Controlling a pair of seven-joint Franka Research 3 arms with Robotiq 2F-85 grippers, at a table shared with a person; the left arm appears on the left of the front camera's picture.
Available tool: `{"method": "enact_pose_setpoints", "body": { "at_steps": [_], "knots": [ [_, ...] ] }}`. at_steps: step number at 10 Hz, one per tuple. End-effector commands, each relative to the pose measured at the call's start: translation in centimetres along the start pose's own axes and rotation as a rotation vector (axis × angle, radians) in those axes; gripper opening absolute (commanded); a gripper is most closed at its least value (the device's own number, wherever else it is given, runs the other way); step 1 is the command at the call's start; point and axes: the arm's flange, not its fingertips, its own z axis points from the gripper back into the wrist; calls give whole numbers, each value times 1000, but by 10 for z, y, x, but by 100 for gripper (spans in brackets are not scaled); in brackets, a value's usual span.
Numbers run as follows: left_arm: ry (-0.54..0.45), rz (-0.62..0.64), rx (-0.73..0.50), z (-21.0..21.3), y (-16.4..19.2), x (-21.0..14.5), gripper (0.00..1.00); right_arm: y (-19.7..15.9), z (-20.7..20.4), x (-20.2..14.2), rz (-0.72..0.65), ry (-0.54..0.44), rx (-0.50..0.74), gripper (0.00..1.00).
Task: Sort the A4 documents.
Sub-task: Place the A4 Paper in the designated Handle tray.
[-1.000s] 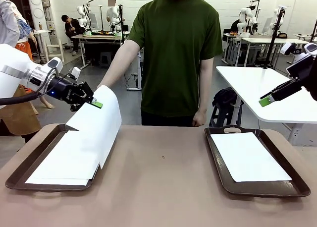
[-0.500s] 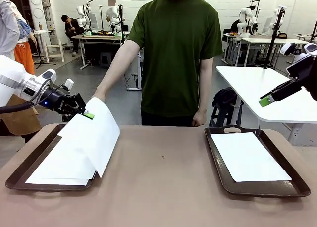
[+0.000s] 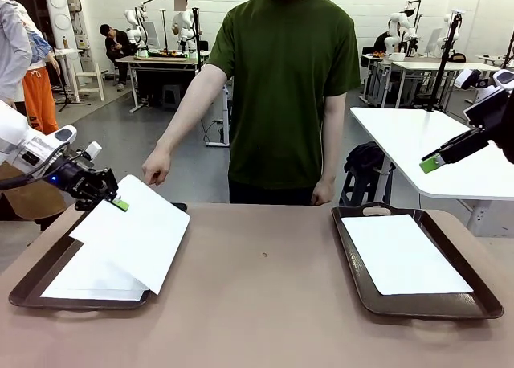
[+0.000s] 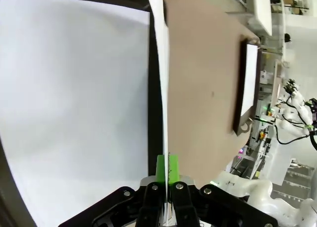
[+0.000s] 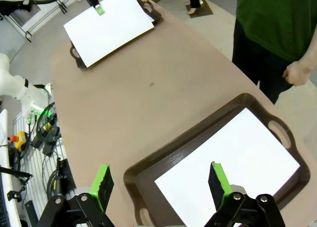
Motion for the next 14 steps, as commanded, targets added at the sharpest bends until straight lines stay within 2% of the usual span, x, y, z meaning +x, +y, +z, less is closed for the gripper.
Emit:
{"method": "enact_pose_setpoints", "body": {
  "at_steps": [1,3,5,8,10,11,12,13,14],
  "knots": [
    [1,34,93,3,5,3,1,1,-1,1,2,2,2,100],
    [-18,29,189,10,12,7,1,1,-1,1,2,2,2,100],
    [-50,31,213,17,16,11,1,1,-1,1,2,2,2,100],
    [-33,38,251,8,21,16,1,1,-1,1,2,2,2,100],
    [-29,58,320,8,22,16,1,1,-1,1,2,2,2,100],
    [-26,66,338,7,25,16,21,1,-1,1,2,2,2,100],
    [-17,70,351,6,28,17,21,1,-1,1,2,2,2,100],
    [-13,69,360,7,28,18,41,1,-1,1,2,2,2,100],
    [-18,63,376,9,27,19,24,1,-1,1,2,2,2,100]
  ]
}}
